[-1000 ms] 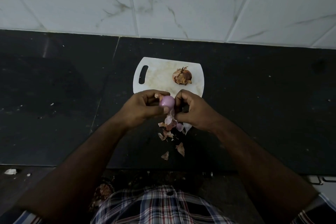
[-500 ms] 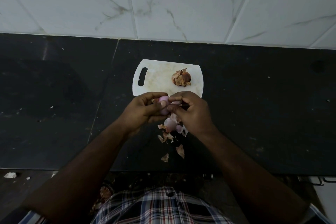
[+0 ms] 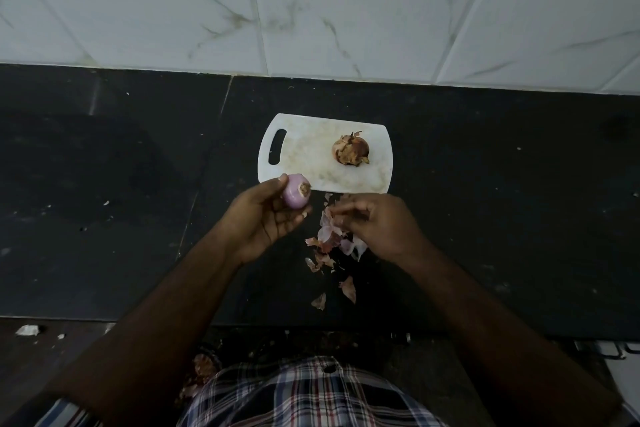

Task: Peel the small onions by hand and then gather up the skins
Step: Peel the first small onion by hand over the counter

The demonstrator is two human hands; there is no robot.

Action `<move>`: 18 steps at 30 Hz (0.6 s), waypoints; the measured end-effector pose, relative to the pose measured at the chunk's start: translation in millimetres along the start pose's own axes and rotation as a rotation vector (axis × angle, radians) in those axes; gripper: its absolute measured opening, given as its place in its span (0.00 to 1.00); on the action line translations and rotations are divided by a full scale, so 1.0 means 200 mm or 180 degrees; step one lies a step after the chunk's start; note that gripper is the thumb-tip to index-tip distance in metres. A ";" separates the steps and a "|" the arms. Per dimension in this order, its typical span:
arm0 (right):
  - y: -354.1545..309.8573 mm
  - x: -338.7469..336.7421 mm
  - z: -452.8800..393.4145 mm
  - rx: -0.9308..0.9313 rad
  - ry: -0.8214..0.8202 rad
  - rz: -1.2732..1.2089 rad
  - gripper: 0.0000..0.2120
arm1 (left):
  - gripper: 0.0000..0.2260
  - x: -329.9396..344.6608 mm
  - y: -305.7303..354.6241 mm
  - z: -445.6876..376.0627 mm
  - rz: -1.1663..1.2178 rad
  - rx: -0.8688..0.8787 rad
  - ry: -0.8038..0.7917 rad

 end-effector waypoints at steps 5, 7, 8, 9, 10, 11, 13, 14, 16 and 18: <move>-0.12 0.02 -0.03 -0.0002 0.0265 -0.0395 0.20 | 0.21 0.03 -0.03 -0.01 0.0139 -0.0101 -0.0285; -0.17 0.04 -0.05 -0.0105 0.0323 0.0069 0.17 | 0.19 0.05 -0.04 -0.01 0.0026 -0.0084 -0.0377; -0.19 0.05 -0.06 -0.0155 0.0315 0.0346 0.15 | 0.18 0.06 -0.04 -0.01 -0.0053 -0.0059 -0.0395; -0.20 0.05 -0.06 -0.0143 0.0232 0.0585 0.14 | 0.18 0.06 -0.04 -0.01 -0.0148 -0.0028 -0.0398; -0.20 0.05 -0.07 -0.0076 0.0081 0.0810 0.14 | 0.17 0.05 -0.04 -0.01 -0.0264 -0.0003 -0.0400; -0.20 0.05 -0.07 0.0009 -0.0113 0.1073 0.14 | 0.18 0.05 -0.04 0.00 -0.0398 0.0006 -0.0419; -0.20 0.06 -0.07 0.0045 -0.0438 0.1654 0.12 | 0.19 0.04 -0.04 0.00 -0.0637 -0.0016 -0.0469; -0.20 0.06 -0.07 -0.0008 -0.0517 0.1857 0.11 | 0.19 0.05 -0.04 0.00 -0.0706 -0.0021 -0.0481; -0.20 0.06 -0.07 -0.0121 -0.0566 0.1969 0.10 | 0.19 0.06 -0.03 0.00 -0.0769 -0.0012 -0.0493; -0.18 0.05 -0.08 -0.0236 -0.0697 0.1760 0.08 | 0.18 0.06 -0.03 -0.01 -0.0798 -0.0011 -0.0490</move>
Point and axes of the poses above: each hand's wrist, its own z-axis away from the middle knuckle, its own x-axis out of the palm, y = z × x, the point moved 6 cm from there along -z, towards the middle knuckle, and after that the axes turned 13 degrees about -y, right-handed, at the moved point
